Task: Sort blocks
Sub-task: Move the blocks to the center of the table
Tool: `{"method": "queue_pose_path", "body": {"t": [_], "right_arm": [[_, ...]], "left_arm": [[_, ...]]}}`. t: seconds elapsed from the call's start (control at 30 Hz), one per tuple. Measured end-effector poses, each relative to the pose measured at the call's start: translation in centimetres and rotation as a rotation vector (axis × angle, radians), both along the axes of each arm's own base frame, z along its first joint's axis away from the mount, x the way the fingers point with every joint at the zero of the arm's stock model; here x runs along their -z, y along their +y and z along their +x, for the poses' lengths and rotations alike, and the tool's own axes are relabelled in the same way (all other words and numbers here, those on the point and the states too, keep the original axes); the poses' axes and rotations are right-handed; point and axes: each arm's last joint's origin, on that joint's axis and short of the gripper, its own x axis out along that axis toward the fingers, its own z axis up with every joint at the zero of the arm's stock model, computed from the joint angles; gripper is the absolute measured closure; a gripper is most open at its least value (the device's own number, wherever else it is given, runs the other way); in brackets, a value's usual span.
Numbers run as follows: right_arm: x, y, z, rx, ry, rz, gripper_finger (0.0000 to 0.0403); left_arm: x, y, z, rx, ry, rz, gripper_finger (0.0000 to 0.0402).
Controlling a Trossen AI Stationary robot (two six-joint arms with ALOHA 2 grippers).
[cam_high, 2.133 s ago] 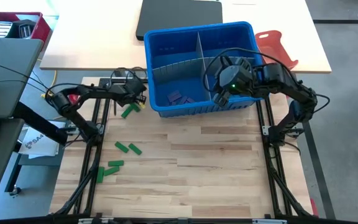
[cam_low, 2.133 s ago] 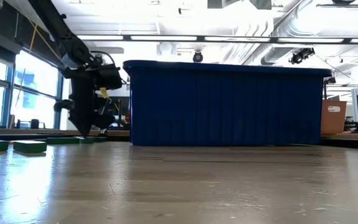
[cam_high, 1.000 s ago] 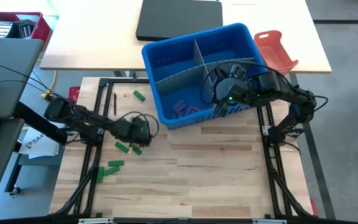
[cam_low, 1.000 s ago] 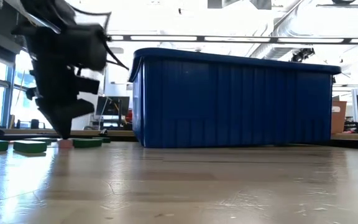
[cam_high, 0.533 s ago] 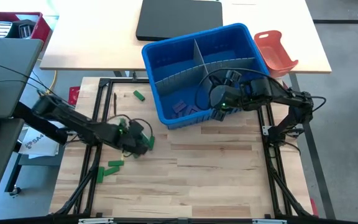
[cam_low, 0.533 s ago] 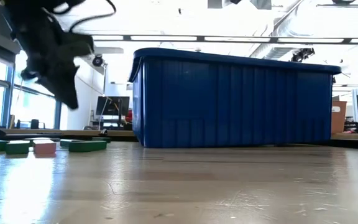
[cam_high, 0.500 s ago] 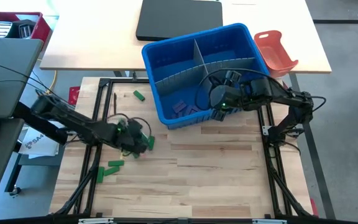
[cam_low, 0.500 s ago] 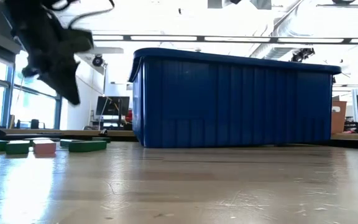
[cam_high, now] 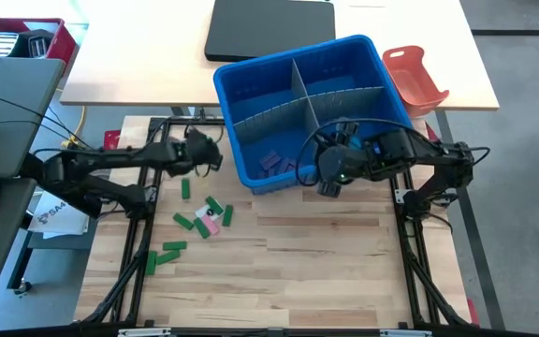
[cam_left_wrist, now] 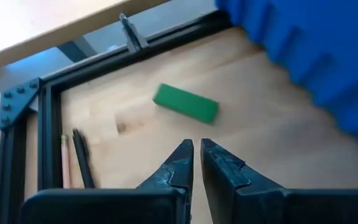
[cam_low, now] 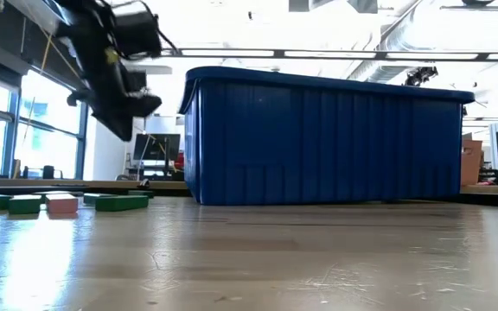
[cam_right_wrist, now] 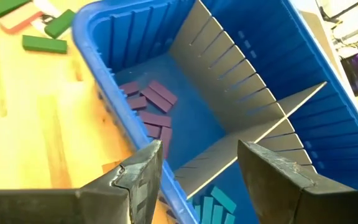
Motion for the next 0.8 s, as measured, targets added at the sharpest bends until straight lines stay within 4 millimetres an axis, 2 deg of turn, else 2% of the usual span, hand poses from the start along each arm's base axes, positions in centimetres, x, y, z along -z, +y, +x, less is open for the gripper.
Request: {"method": "queue_pose_path", "body": {"t": [0.17,0.5,0.67,0.8], "right_arm": [[0.1,0.9,-0.2,-0.028,0.012,0.001,0.0199],[0.1,1.5,-0.4,-0.045,0.013,-0.010,0.0199],[0.1,1.5,-0.5,-0.043,0.023,-0.012,0.0199],[0.1,1.5,-0.5,-0.043,0.023,-0.012,0.0199]], "left_arm": [[2.0,3.5,0.2,-0.068,0.097,-0.015,0.0398],[5.7,7.5,2.1,-0.035,0.096,-0.025,0.0401],[7.7,8.3,2.2,-0.044,0.121,-0.078,0.0401],[8.3,8.2,2.5,-0.013,0.129,-0.112,0.0401]]}}
